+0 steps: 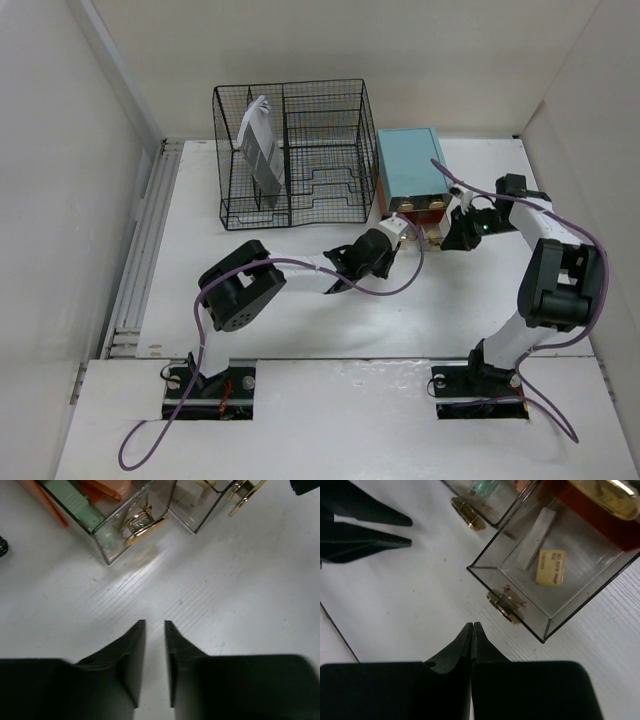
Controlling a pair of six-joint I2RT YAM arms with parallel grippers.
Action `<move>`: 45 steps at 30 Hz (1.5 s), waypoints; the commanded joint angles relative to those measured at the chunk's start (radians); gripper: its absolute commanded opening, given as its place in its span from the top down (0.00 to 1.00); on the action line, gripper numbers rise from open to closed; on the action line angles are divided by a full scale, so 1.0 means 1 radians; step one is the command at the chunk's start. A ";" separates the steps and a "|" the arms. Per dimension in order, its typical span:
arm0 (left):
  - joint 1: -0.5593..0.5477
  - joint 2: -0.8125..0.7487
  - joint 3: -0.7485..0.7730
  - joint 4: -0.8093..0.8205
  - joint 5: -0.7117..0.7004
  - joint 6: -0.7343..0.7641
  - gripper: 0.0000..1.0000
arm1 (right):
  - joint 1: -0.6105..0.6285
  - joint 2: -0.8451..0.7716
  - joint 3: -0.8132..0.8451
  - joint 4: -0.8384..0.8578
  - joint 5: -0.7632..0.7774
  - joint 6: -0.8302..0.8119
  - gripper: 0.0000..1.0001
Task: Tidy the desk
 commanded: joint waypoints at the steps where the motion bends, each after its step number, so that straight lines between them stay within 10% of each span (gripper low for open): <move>1: -0.003 -0.028 -0.011 0.076 -0.081 -0.011 0.77 | 0.016 0.017 0.040 0.119 -0.035 0.222 1.00; 45: 0.045 0.047 -0.019 0.324 0.014 -0.174 0.63 | 0.016 0.128 -0.296 1.249 0.091 1.368 1.00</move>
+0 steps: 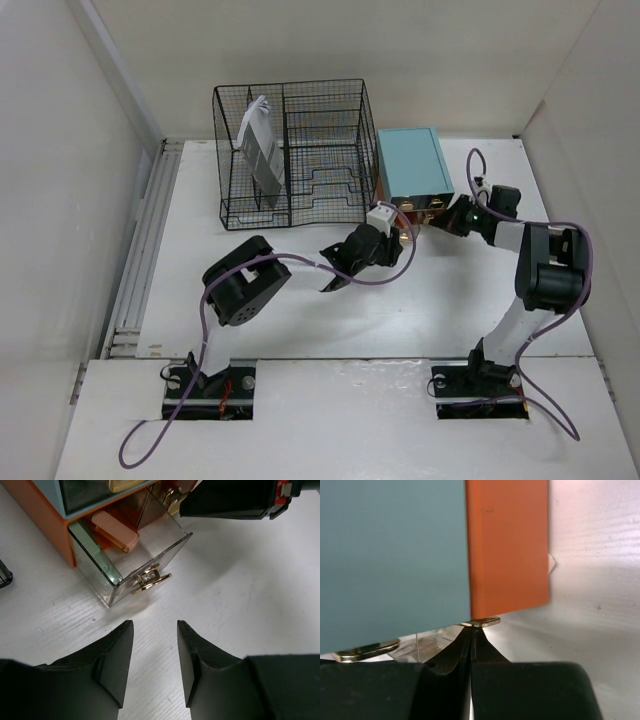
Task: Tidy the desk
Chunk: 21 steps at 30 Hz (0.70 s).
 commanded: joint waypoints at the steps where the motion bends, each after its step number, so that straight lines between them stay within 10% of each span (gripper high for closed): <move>1: 0.000 0.013 0.022 0.058 0.017 -0.021 0.63 | 0.009 -0.009 -0.046 0.214 0.027 0.126 1.00; 21: 0.000 0.192 0.255 -0.054 -0.170 -0.087 0.83 | -0.098 -0.214 0.079 -0.239 -0.235 -0.250 0.92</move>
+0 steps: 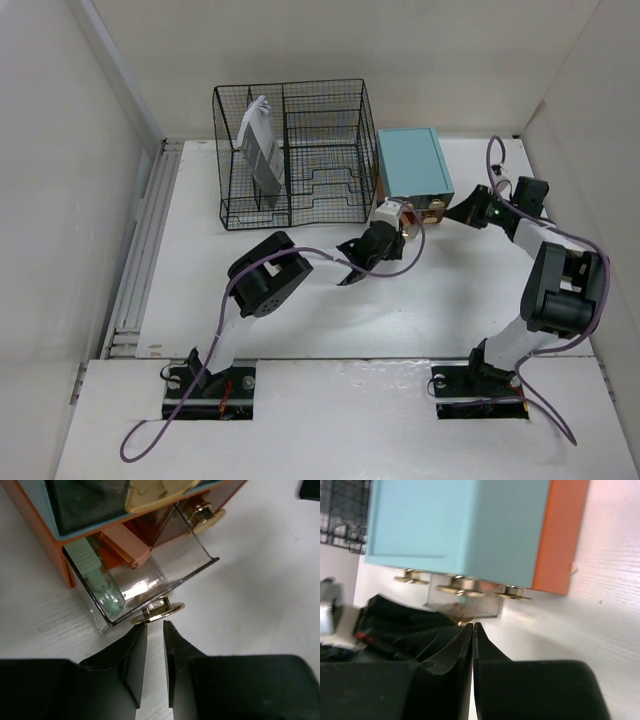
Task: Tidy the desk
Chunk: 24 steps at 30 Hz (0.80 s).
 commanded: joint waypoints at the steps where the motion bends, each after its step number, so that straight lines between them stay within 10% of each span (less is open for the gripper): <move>1: 0.000 0.027 0.089 -0.029 -0.096 -0.003 0.85 | -0.014 -0.066 0.035 -0.073 -0.085 -0.092 0.92; 24: 0.000 0.150 0.246 -0.062 -0.252 0.052 0.97 | -0.073 -0.116 0.064 -0.073 -0.217 -0.134 0.92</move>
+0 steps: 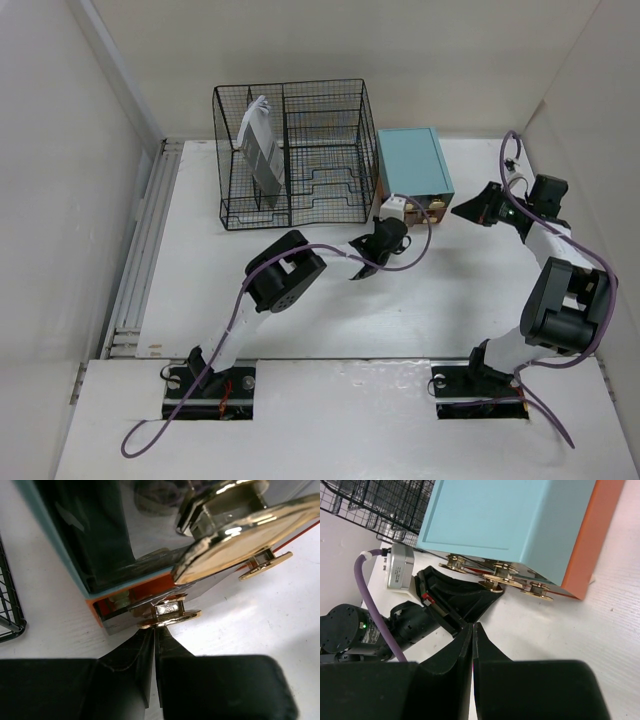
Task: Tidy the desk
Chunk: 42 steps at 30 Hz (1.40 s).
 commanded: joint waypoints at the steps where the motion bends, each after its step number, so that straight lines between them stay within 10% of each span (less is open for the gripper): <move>1: 0.000 -0.009 0.037 0.012 -0.033 -0.005 0.97 | -0.003 0.003 0.050 0.017 -0.058 -0.032 0.92; 28: 0.009 -0.033 0.006 0.007 -0.029 -0.025 0.89 | -0.040 -0.016 0.050 0.017 -0.114 -0.051 0.92; 32: -0.014 -0.133 -0.154 0.113 -0.020 0.002 0.78 | -0.049 -0.025 0.041 0.017 -0.114 -0.051 0.92; 36: -0.075 -0.248 -0.308 0.194 -0.010 0.002 0.41 | -0.049 -0.060 0.041 -0.002 -0.104 -0.061 0.90; 42: -0.184 -0.408 -0.419 0.208 0.023 0.030 0.05 | -0.049 -0.095 0.113 -0.189 -0.019 -0.216 0.48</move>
